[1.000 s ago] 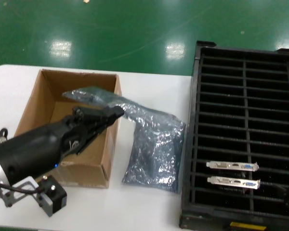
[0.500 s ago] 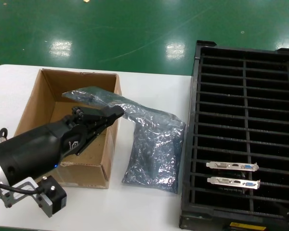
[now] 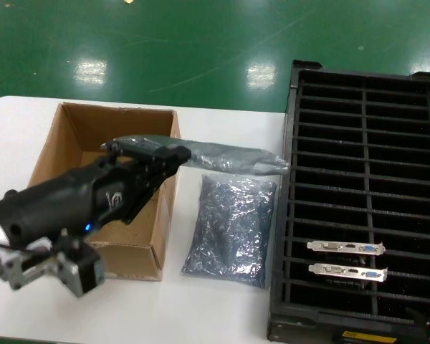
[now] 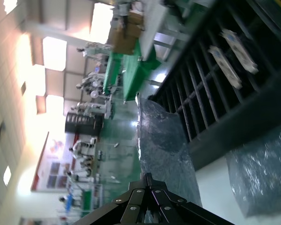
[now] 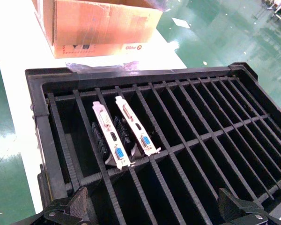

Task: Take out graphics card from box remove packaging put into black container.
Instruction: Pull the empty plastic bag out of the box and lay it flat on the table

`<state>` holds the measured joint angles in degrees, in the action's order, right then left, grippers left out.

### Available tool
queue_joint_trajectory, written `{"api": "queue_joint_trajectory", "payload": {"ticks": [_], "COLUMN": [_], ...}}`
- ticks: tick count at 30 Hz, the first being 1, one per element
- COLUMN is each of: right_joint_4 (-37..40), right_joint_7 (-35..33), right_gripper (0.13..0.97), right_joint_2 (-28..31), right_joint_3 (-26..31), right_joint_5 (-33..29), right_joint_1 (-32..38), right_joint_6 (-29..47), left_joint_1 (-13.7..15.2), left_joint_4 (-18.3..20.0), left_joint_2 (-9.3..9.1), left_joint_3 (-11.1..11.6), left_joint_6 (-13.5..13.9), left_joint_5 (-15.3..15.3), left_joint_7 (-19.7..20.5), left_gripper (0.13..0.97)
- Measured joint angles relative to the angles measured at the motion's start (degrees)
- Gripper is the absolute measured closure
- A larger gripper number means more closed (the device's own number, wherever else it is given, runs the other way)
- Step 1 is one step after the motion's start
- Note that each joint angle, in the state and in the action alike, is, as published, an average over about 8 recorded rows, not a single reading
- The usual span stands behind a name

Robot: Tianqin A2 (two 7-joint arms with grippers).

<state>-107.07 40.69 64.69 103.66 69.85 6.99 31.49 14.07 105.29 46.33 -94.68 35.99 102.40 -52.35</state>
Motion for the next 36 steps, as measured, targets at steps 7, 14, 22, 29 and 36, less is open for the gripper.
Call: {"api": "queue_joint_trajectory", "payload": {"ticks": [7, 14, 22, 29, 36], "right_joint_4": [0.0, -0.01, 0.0, 0.0, 0.0], "right_joint_7": [0.02, 0.02, 0.02, 0.02, 0.02], "right_gripper": [0.129, 0.129, 0.129, 0.129, 0.129], "right_joint_2": [0.0, 0.0, 0.0, 0.0, 0.0], "right_joint_3": [0.0, 0.0, 0.01, 0.01, 0.01], "right_joint_5": [-0.01, -0.01, -0.01, -0.01, -0.01], "right_joint_1": [0.0, 0.0, 0.0, 0.0, 0.0], "right_joint_6": [0.0, 0.0, 0.0, 0.0, 0.0], "left_joint_1": [8.11, 20.73, 33.1, 37.55, 36.74], "left_joint_4": [-3.11, -8.91, -12.78, -14.88, -17.99], "left_joint_2": [8.15, 10.96, 10.64, 8.38, 3.85], "left_joint_3": [-15.44, -35.11, -54.43, -61.23, -57.2], "left_joint_6": [-9.81, -18.55, -25.81, -27.92, -23.53], "left_joint_5": [13.18, 20.17, 15.15, 2.43, -15.16], "left_joint_7": [17.99, 37.7, 58.35, 76.47, 92.97], "left_gripper": [0.957, 0.957, 0.957, 0.957, 0.954]}}
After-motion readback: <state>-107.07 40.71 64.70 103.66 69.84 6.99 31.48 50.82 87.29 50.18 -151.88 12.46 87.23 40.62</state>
